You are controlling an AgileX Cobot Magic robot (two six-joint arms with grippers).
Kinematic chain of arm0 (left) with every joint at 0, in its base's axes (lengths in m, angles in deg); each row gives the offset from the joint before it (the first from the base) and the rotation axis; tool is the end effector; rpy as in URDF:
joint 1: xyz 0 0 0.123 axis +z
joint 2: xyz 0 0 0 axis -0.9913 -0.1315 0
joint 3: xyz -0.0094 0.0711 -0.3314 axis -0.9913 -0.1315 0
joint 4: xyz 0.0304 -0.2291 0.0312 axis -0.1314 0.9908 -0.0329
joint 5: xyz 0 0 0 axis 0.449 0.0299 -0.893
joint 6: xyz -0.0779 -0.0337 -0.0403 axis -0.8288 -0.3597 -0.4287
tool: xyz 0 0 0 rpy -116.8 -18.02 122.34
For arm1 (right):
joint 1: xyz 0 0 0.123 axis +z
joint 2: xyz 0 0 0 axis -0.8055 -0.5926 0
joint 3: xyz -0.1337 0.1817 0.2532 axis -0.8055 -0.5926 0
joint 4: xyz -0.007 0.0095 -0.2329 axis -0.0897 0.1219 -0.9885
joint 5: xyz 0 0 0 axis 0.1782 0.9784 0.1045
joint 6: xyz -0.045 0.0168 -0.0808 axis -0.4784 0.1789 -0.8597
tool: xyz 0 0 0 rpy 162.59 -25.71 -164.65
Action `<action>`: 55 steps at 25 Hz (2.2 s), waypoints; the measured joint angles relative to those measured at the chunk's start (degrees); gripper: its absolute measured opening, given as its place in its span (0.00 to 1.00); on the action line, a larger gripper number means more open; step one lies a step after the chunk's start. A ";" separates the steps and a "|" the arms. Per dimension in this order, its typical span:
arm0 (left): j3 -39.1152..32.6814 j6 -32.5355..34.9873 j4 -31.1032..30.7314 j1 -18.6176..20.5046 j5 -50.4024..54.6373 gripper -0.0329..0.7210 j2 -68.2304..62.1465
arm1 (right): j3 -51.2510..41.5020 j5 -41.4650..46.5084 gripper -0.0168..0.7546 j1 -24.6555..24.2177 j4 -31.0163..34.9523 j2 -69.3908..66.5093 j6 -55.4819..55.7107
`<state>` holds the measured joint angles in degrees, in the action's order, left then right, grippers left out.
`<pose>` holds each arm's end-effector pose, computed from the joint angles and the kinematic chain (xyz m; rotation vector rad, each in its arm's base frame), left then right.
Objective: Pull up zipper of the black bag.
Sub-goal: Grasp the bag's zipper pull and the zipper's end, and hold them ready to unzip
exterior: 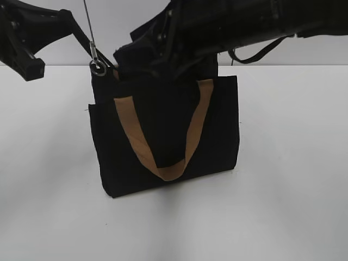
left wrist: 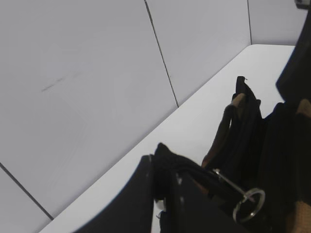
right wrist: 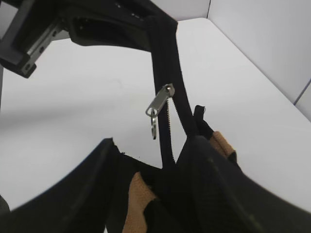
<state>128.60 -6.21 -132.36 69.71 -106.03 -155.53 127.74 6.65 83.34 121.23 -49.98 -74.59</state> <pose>0.2142 -0.0926 0.3578 0.9692 1.4994 -0.1992 0.2774 0.2118 0.3591 -1.1298 1.7155 0.6490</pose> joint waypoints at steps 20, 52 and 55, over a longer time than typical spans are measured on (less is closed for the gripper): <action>0.00 0.00 0.05 0.00 -1.37 0.08 0.00 | 3.85 -12.92 0.53 8.34 2.85 -8.45 -3.19; 0.00 0.00 0.37 0.00 -1.43 0.08 0.00 | 2.13 -12.82 0.36 8.39 2.66 -8.59 0.79; 0.00 0.00 0.37 0.00 -1.43 0.08 0.00 | 2.13 -13.01 0.33 8.39 2.81 -8.59 0.96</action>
<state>128.60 -6.21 -131.99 69.71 -107.46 -155.53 129.87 -6.36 91.73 124.04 -58.57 -73.63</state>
